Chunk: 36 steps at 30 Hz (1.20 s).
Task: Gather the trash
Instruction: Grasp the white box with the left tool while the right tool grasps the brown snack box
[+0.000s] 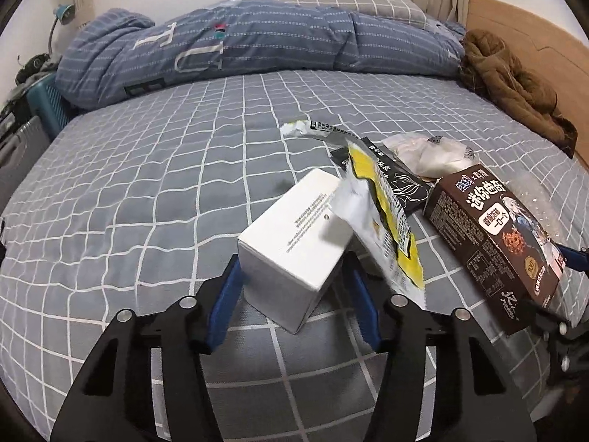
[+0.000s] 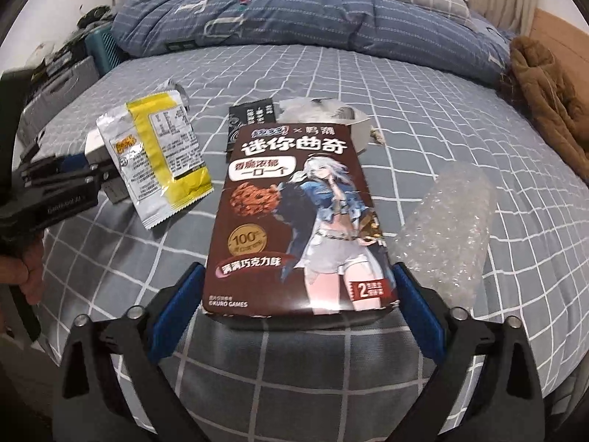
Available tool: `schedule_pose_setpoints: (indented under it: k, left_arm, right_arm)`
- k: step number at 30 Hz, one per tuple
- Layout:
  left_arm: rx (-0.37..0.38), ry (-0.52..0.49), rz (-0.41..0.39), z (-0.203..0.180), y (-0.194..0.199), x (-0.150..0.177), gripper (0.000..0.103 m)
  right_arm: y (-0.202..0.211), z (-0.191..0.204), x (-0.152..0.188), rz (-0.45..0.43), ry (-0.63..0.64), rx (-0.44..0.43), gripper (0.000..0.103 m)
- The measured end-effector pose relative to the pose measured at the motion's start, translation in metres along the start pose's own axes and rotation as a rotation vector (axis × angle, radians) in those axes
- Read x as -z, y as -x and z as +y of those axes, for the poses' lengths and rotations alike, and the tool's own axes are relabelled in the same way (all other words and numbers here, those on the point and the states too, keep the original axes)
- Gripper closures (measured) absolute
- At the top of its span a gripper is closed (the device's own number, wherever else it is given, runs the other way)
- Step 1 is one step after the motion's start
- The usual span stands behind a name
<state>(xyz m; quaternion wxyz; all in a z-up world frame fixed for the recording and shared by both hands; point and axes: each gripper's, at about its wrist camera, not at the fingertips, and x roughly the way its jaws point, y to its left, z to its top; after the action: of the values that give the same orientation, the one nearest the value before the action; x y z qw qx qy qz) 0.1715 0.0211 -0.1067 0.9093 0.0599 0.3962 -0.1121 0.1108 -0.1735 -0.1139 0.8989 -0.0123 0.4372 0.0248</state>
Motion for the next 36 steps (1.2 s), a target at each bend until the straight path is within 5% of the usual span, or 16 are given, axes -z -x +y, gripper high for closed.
schedule_pose_setpoints:
  k: [5, 10, 14, 18, 36]
  left_arm:
    - [0.002, 0.000, -0.004, 0.000, -0.001, 0.001, 0.052]
    - [-0.031, -0.015, -0.031, 0.003, -0.005, 0.001, 0.033]
    - [-0.001, -0.014, -0.042, 0.007, -0.009, -0.004, 0.032]
    - [0.053, -0.029, -0.020, 0.004, -0.013, -0.005, 0.051]
    - [-0.105, 0.069, -0.042, 0.001, 0.037, -0.008, 0.065]
  right_arm:
    - [0.001, 0.001, 0.001, 0.001, 0.016, 0.004, 0.016]
    - [0.001, 0.001, 0.002, 0.005, 0.022, 0.004, 0.016]
    - [0.001, 0.001, 0.002, 0.008, 0.021, 0.001, 0.016]
    - [0.001, 0.001, 0.002, 0.008, 0.022, 0.002, 0.016]
    - [0.031, 0.002, -0.007, -0.072, 0.013, 0.004, 0.016]
